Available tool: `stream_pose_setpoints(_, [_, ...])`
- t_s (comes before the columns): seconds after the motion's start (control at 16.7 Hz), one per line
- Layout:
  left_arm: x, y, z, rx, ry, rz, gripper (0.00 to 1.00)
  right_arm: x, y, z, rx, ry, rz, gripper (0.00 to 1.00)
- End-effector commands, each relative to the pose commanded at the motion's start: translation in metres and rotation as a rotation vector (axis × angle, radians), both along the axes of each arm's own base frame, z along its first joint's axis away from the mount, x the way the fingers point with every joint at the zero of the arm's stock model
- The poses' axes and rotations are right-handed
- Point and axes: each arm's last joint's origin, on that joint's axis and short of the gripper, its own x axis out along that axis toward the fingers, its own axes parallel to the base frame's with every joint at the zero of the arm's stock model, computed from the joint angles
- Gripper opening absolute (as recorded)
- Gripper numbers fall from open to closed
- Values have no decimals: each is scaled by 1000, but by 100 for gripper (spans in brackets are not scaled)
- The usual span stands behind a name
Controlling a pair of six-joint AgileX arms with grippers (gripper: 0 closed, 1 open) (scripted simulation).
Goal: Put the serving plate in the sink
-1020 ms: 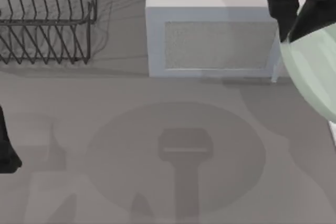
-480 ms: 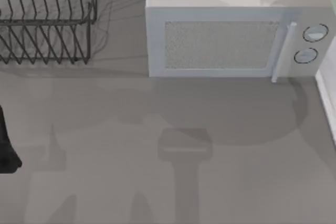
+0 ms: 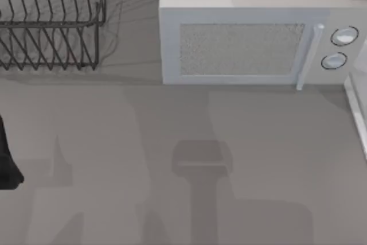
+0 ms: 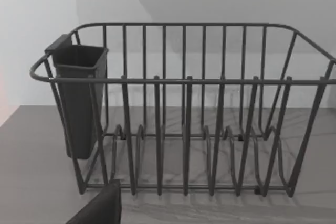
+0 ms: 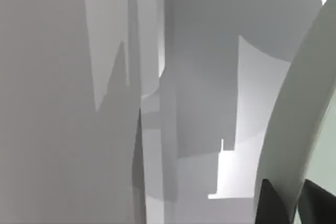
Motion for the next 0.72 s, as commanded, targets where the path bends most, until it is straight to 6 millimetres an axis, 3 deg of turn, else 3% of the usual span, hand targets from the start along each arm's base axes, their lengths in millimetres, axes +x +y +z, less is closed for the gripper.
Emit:
stream_pose_setpoints(0.18, [0,0,0,0,0,0,100,8,-12,-30,21,62,28,0])
stream_pose_setpoints(0.42, [0,0,0,0,0,0,100,8,-13,-31,22,64,29,0])
stream_pose_setpoints(0.72, [0,0,0,0,0,0,100,8,-13,-31,22,64,29,38])
